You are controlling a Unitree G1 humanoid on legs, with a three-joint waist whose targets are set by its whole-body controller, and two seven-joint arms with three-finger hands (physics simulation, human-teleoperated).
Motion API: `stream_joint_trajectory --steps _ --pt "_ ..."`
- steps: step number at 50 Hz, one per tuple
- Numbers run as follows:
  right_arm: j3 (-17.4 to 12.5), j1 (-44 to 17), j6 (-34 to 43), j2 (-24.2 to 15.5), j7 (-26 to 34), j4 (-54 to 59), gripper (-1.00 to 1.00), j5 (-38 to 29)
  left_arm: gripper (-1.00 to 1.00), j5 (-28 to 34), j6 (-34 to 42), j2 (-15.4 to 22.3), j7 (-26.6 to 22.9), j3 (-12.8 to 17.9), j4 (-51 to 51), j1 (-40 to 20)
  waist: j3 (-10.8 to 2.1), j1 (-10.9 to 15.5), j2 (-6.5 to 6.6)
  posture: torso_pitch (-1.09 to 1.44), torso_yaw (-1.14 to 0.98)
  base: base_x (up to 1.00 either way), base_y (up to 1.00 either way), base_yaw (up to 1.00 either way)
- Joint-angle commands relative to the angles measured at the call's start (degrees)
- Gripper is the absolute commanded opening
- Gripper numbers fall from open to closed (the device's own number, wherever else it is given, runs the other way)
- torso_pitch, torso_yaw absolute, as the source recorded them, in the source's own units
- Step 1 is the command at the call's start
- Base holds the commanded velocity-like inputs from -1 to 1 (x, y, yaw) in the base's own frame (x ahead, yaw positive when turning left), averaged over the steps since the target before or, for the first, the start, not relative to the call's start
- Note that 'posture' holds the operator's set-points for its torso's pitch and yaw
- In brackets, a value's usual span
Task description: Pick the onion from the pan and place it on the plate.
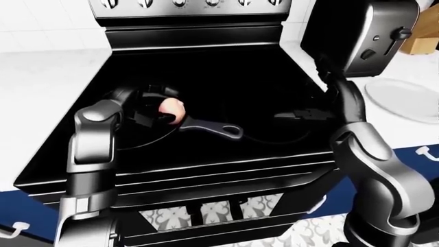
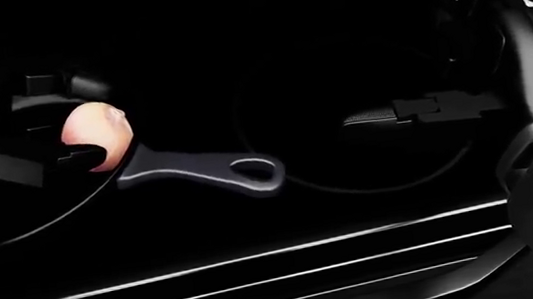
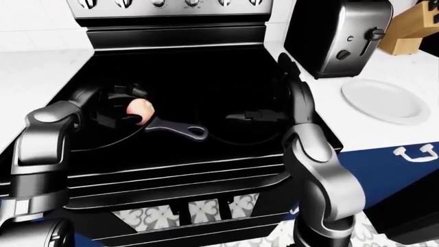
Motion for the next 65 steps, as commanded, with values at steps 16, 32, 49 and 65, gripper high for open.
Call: stream_joint_trajectory --steps 16,32,49,65 --pt "-1.29 -4.42 -1.51 -2.06 -0.30 0.71 1.00 0.88 -0.32 -4.15 -1.73 2.38 6.73 2.05 1.33 -4.83 -1.27 -0.08 0.04 0.00 0.00 0.00 0.00 0.00" --pt "-1.94 -12.43 2.91 -7.52 -0.09 3.68 1.00 3.50 -0.41 -10.03 3.80 4.67 11.42 2.87 -2.70 -10.00 -0.93 -0.14 0.00 0.00 0.00 0.00 0.00 0.00" --pt "-3.54 -25.21 9.97 -12.80 0.41 10.97 1.00 6.21 -0.40 -13.58 7.68 6.20 14.34 3.13 -5.32 -15.45 -0.17 -0.17 0.00 0.00 0.00 0.00 0.00 0.00" --pt "-3.54 -27.33 9.93 -14.62 -0.12 12.95 1.00 7.68 -0.40 -15.16 8.26 6.99 16.45 2.88 -5.15 -17.83 -1.17 -0.44 3.00 0.00 0.00 0.00 -0.12 0.00"
